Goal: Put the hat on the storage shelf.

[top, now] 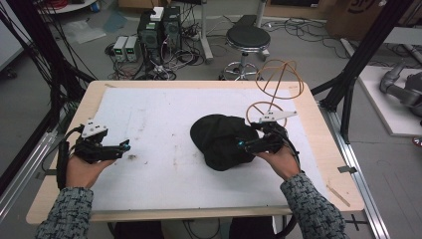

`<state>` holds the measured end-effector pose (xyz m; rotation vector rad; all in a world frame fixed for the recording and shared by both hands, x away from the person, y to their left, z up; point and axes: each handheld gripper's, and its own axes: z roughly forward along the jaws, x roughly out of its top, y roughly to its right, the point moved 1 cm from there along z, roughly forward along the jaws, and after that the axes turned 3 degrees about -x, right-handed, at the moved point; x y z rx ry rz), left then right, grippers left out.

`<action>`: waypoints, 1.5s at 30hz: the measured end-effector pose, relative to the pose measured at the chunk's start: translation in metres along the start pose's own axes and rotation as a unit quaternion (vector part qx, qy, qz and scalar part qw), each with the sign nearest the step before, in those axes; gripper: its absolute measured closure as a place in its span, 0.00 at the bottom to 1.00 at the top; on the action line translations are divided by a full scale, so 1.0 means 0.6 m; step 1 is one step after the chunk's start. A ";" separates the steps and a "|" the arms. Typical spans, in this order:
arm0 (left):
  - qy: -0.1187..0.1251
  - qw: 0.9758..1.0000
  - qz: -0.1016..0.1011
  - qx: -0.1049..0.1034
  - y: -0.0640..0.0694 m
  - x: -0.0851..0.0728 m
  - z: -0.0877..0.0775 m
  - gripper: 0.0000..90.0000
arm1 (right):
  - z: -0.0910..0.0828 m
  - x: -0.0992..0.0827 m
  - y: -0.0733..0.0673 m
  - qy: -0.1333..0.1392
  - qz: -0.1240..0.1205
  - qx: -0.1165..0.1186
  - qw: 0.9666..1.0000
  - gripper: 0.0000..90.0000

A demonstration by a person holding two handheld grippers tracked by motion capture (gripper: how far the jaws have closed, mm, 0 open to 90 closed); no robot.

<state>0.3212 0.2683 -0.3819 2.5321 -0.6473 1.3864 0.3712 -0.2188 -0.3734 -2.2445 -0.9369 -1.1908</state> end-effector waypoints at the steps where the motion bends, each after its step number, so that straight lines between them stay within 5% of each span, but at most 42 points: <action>1: 0.000 1.000 -0.001 -0.001 0.000 0.000 0.000 0.18 | 0.005 0.000 -0.002 -0.003 -0.003 -0.005 1.000 0.13; 10: -0.002 1.000 -0.002 0.000 -0.003 -0.002 -0.001 0.18 | 0.019 0.000 0.003 -0.006 -0.014 -0.015 1.000 0.20; 31: -0.003 1.000 -0.011 0.007 -0.009 -0.008 -0.003 0.19 | 0.027 -0.001 -0.004 -0.011 -0.051 -0.025 0.998 0.66; 45: -0.003 1.000 -0.017 0.014 -0.012 -0.013 -0.009 0.19 | 0.018 0.005 -0.005 0.028 -0.063 -0.027 0.997 0.87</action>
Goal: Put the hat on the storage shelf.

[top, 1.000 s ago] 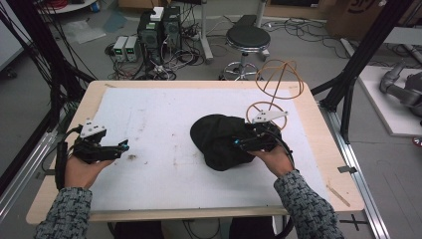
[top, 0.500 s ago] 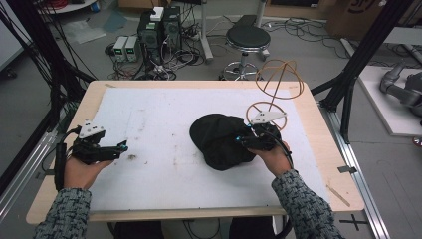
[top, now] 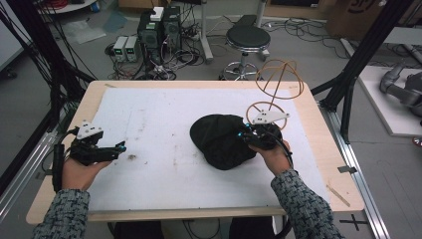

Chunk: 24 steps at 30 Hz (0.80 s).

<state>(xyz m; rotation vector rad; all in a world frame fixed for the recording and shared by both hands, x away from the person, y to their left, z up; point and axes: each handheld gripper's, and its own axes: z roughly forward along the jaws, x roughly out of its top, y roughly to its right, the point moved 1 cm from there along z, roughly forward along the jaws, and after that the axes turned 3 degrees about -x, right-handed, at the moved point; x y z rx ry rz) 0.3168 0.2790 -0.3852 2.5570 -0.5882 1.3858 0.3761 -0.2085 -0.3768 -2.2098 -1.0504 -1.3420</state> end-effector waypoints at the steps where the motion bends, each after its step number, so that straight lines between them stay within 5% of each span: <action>1: 0.000 1.000 0.001 0.000 -0.001 0.000 -0.001 0.19 | 0.000 0.000 0.000 0.000 0.000 0.000 1.000 0.87; 6: -0.001 1.000 -0.001 0.000 -0.002 0.000 -0.003 0.19 | -0.009 0.008 0.011 0.021 0.017 0.002 1.000 0.89; 24: 0.000 1.000 -0.004 0.005 -0.003 -0.001 -0.004 0.19 | -0.053 0.078 0.023 0.076 0.001 0.018 0.997 0.92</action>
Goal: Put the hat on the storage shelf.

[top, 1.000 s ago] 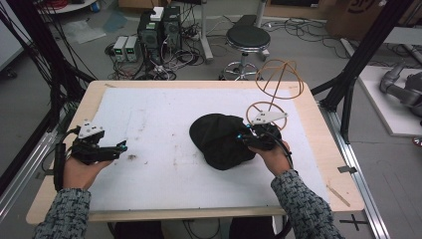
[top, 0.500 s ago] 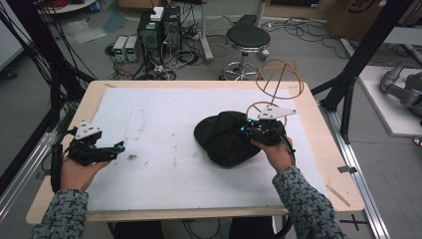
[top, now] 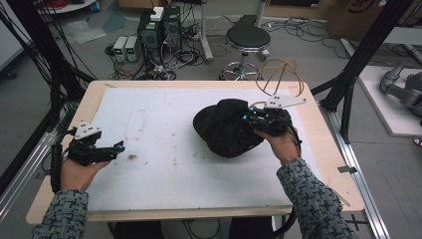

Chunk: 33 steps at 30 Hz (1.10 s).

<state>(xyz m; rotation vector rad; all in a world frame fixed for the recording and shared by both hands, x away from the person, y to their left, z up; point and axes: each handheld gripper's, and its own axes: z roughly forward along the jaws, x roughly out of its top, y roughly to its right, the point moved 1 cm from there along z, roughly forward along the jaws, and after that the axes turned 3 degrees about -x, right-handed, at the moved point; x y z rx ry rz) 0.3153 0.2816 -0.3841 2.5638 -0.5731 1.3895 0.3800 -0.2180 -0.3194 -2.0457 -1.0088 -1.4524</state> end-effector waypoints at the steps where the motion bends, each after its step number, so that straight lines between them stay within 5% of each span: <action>1: 0.000 1.000 0.000 0.000 0.000 0.000 0.000 0.19 | -0.002 0.005 0.001 0.001 -0.001 -0.001 1.000 0.92; 11: 0.001 1.000 0.003 -0.003 0.001 0.003 0.003 0.19 | -0.031 0.062 0.003 0.024 -0.018 0.007 1.000 0.92; 17: -0.003 1.000 0.002 -0.002 0.002 0.006 0.005 0.19 | -0.050 0.098 0.023 0.038 -0.022 0.022 0.999 0.92; 33: -0.003 1.000 -0.004 0.005 -0.007 0.003 -0.003 0.19 | -0.098 0.168 0.088 0.079 -0.028 0.009 0.996 0.91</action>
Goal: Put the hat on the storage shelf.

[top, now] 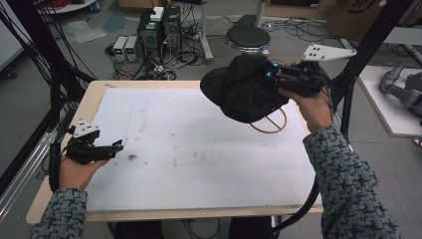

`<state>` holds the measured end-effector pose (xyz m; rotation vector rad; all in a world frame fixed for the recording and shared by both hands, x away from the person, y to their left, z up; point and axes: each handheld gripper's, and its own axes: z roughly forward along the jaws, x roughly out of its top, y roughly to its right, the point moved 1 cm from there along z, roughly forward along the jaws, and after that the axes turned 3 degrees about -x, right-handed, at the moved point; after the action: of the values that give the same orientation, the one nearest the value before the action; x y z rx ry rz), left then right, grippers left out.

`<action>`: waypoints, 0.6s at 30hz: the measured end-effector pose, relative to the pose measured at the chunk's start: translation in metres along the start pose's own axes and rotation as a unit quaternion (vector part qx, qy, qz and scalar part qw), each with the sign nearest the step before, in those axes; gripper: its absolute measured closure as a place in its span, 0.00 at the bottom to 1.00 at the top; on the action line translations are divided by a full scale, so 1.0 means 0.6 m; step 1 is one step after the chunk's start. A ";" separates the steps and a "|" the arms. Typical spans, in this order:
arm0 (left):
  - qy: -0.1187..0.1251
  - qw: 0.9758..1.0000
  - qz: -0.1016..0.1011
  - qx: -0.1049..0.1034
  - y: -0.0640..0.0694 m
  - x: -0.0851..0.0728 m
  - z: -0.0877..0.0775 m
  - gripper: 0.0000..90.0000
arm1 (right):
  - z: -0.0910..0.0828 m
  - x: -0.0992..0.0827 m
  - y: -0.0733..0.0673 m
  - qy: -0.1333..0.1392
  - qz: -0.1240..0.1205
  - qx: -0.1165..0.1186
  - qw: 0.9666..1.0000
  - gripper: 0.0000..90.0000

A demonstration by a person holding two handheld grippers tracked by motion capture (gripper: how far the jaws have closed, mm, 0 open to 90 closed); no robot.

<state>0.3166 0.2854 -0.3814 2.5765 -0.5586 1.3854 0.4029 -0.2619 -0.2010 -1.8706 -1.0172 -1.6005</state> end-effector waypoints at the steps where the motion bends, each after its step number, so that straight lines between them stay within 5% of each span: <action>1: 0.000 1.000 -0.002 0.000 0.000 -0.001 0.000 0.19 | -0.005 0.008 0.012 0.006 0.003 -0.003 1.000 0.92; 18: -0.004 1.000 -0.004 -0.001 0.000 -0.003 0.002 0.19 | -0.025 0.000 0.096 0.021 0.001 -0.024 0.999 0.91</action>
<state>0.3167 0.2851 -0.3834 2.5810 -0.5502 1.3726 0.4387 -0.3081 -0.1915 -1.8599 -0.9674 -1.6710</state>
